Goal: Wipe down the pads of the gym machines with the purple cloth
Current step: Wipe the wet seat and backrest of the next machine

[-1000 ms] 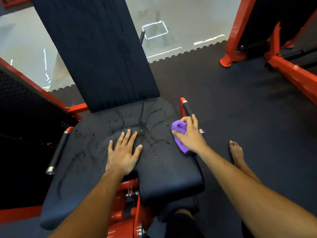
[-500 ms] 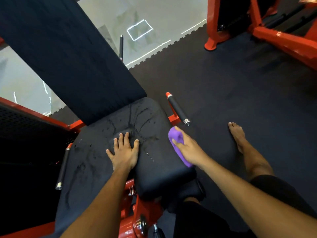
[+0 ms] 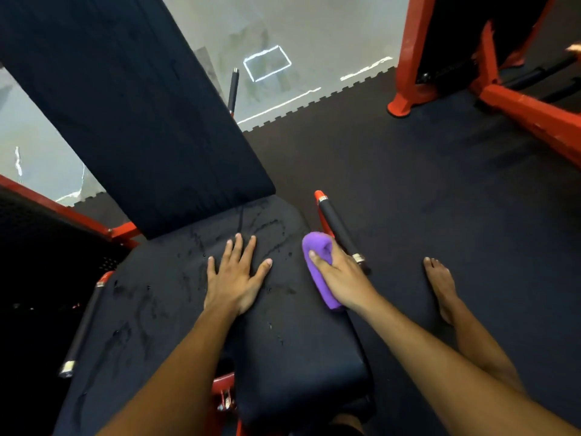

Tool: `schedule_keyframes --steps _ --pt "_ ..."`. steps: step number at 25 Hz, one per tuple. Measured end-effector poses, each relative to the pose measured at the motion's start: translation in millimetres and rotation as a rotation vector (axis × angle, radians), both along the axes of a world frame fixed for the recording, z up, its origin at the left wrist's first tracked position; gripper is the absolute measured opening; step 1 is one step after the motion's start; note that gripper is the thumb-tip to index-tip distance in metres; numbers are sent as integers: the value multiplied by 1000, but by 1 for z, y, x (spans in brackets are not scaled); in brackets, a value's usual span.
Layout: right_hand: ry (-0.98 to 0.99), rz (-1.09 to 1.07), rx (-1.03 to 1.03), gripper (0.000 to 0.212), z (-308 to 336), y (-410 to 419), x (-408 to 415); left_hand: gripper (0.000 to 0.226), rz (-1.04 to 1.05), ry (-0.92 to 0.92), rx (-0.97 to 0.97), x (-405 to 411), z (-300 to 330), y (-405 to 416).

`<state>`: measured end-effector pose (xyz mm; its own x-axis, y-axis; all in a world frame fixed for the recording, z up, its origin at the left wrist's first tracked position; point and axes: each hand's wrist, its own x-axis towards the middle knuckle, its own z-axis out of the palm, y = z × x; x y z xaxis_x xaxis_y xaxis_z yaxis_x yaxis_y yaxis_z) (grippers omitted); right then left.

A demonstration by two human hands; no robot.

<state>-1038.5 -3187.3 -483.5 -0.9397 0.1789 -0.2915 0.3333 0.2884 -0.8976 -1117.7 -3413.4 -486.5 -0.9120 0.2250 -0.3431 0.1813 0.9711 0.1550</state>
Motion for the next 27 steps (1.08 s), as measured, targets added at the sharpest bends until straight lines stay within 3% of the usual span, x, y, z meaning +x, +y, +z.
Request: schedule_keyframes --steps 4,7,11,14,19,22,24,27 --pt "-124 -86 -23 51 -39 -4 -107 76 -10 48 -17 -8 -13 -6" --pt "-155 -104 -73 44 -47 -5 -169 78 -36 63 -30 -13 -20 -7" --pt "-133 -99 2 46 -39 -9 -115 77 -25 52 -7 -10 -19 -7" --pt "-117 -66 26 30 -27 -12 -57 76 -38 54 -8 -12 -17 -8" --pt "-147 76 182 22 -24 -6 -146 76 -35 -21 -28 -12 -20 -1" --pt "-136 177 284 18 -17 17 -145 82 -107 -114 -4 -20 1 -20" --pt "-92 128 193 17 -5 40 -125 88 -150 -71 -30 -35 7 -55" --pt "-59 57 79 17 -10 33 -132 77 17 34 -45 -46 -5 -95"
